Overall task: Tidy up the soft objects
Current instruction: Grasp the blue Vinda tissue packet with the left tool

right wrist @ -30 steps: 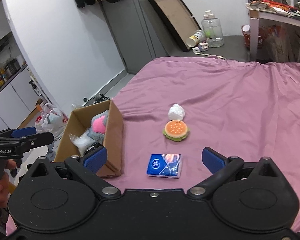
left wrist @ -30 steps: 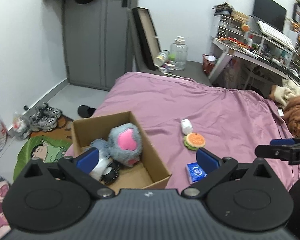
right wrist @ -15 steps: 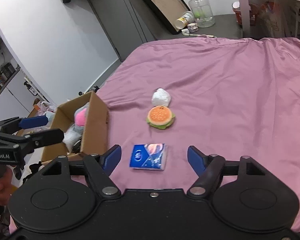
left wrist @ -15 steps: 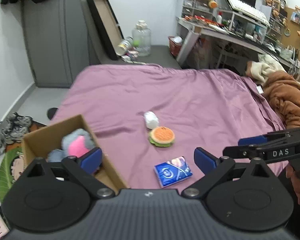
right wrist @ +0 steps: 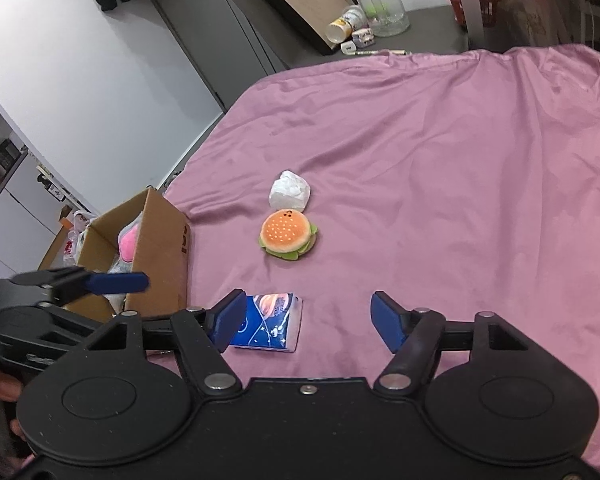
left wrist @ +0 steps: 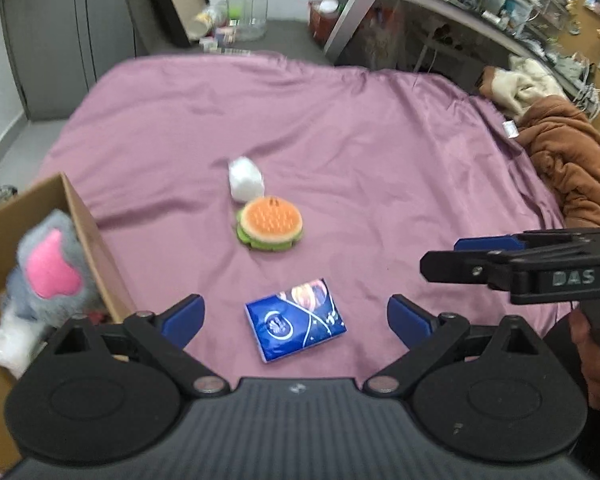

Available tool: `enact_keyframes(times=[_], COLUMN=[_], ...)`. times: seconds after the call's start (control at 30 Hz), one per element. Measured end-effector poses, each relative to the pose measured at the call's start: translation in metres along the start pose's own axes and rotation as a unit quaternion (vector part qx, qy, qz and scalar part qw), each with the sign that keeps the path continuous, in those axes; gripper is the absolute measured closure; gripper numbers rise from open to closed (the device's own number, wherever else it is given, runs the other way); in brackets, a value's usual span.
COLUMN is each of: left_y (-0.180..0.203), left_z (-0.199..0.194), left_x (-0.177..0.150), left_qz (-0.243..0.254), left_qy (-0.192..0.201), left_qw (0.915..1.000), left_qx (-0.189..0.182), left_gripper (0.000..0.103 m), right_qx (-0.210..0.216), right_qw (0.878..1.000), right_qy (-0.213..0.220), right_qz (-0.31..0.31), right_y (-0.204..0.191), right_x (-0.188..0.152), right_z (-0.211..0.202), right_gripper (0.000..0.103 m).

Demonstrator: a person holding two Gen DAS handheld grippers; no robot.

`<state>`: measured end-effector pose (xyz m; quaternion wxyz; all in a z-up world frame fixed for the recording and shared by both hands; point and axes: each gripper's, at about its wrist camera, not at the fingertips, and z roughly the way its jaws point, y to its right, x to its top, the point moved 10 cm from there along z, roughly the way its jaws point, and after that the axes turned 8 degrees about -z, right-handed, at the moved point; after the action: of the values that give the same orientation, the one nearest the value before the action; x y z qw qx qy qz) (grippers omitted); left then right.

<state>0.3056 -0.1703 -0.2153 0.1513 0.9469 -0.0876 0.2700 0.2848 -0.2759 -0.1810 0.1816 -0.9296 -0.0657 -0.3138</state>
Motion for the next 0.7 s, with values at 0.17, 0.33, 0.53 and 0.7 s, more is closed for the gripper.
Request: enact_keyframes(times=[0.17, 0.33, 0.53, 0.7], left_y=[0.004, 0.002, 0.001, 0.000], left_z=[0.027, 0.047, 0.069, 0.089], left_x=[-0.006, -0.008, -0.010, -0.014], left_qz=[-0.012, -0.042, -0.041, -0.033], left_qy=[-0.027, -0.046, -0.062, -0.080], left_qw=[0.9996, 0.9980, 0.9969, 0.9951], left_qx=[0.003, -0.002, 0.027, 0.049], left_gripper=[0.008, 0.009, 0.011, 0.012], right_qx=[0.005, 0.030, 0.047, 0.055], right_qw=[1.000, 0.999, 0.998, 0.998], right_qy=[-0.005, -0.021, -0.030, -0.040], right_qz=[-0.005, -0.018, -0.017, -0.017], right_y=[0.005, 0.005, 0.007, 0.008], right_x=[0.002, 0.001, 0.001, -0.001], right_z=[0.006, 0.016, 0.027, 0.035], right_gripper=[0.037, 0.045, 0.045, 0.045])
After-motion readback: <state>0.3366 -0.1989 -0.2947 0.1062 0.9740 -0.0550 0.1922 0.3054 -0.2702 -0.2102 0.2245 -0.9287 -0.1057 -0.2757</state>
